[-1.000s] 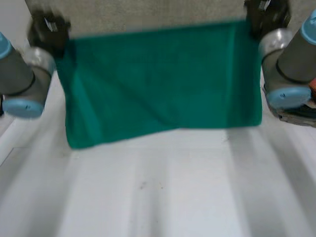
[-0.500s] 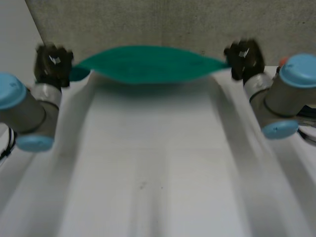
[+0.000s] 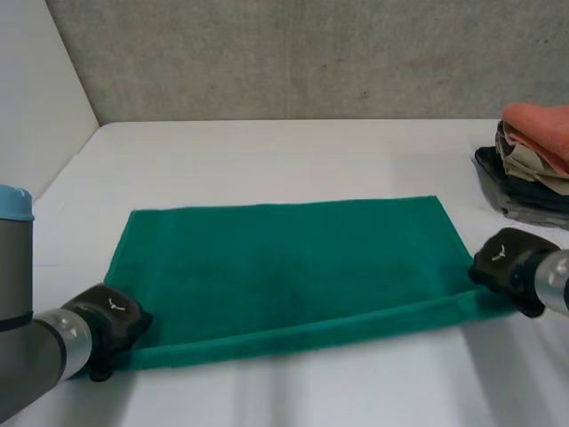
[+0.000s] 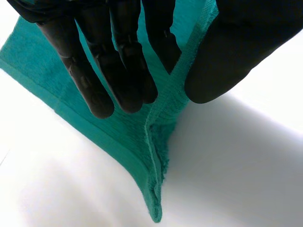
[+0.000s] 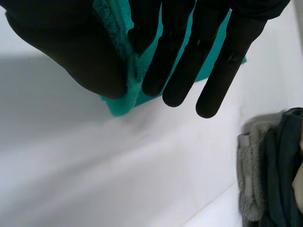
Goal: Fold the laundry.
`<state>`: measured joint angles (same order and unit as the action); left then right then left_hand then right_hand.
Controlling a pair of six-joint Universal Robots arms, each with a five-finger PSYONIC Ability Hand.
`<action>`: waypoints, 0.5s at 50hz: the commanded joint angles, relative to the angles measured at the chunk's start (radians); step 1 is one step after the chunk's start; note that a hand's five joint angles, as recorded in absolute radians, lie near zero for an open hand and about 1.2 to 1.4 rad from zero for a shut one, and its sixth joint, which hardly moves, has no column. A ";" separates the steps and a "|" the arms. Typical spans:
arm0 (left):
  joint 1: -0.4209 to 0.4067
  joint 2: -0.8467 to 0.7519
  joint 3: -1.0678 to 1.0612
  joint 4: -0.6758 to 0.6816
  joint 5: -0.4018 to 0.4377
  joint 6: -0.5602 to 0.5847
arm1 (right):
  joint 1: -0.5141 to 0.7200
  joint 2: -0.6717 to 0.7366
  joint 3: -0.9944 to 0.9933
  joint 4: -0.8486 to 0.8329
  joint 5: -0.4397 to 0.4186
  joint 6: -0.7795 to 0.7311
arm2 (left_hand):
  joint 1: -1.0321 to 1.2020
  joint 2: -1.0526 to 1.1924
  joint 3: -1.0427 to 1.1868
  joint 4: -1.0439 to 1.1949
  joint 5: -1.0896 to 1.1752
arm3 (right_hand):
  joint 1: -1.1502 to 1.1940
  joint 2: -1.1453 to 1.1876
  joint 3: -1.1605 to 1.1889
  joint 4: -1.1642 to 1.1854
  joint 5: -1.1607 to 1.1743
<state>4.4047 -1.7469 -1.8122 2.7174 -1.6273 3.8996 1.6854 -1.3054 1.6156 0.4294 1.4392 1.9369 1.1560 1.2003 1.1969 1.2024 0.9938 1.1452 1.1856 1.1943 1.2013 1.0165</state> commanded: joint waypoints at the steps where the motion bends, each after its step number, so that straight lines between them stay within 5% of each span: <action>1: -0.037 -0.032 0.129 0.146 0.000 0.020 | -0.006 0.027 -0.029 -0.147 -0.002 0.077 | 0.240 0.196 0.199 0.194 0.228 | 0.251 0.211 0.202 0.195 0.205; 10: -0.034 -0.346 0.416 0.520 -0.008 0.029 | 0.091 0.271 -0.232 -0.392 0.053 0.221 | 0.240 0.196 0.199 0.194 0.228 | 0.251 0.211 0.202 0.195 0.205; 22: -0.025 -0.666 0.764 0.688 0.001 0.044 | 0.135 0.590 -0.600 -0.655 0.082 0.238 | 0.240 0.196 0.199 0.194 0.228 | 0.251 0.211 0.202 0.195 0.205; 23: -0.025 -0.678 0.777 0.706 -0.002 0.041 | 0.145 0.632 -0.647 -0.673 0.092 0.246 | 0.240 0.196 0.199 0.194 0.228 | -0.132 -0.172 -0.181 -0.188 -0.177; 25: -0.037 -0.697 0.791 0.757 -0.008 0.035 | 0.154 0.663 -0.680 -0.690 0.101 0.254 | -0.837 -0.882 -0.878 -0.884 -0.850 | -0.971 -1.011 -1.020 -1.027 -1.017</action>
<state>4.3811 -2.3709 -1.0971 3.3752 -1.6262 3.9441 1.8146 -0.7601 1.0745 -0.2106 1.5214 2.1748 1.1405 1.1804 1.1874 1.1929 0.9853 1.0544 1.0838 1.1082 1.1133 0.9357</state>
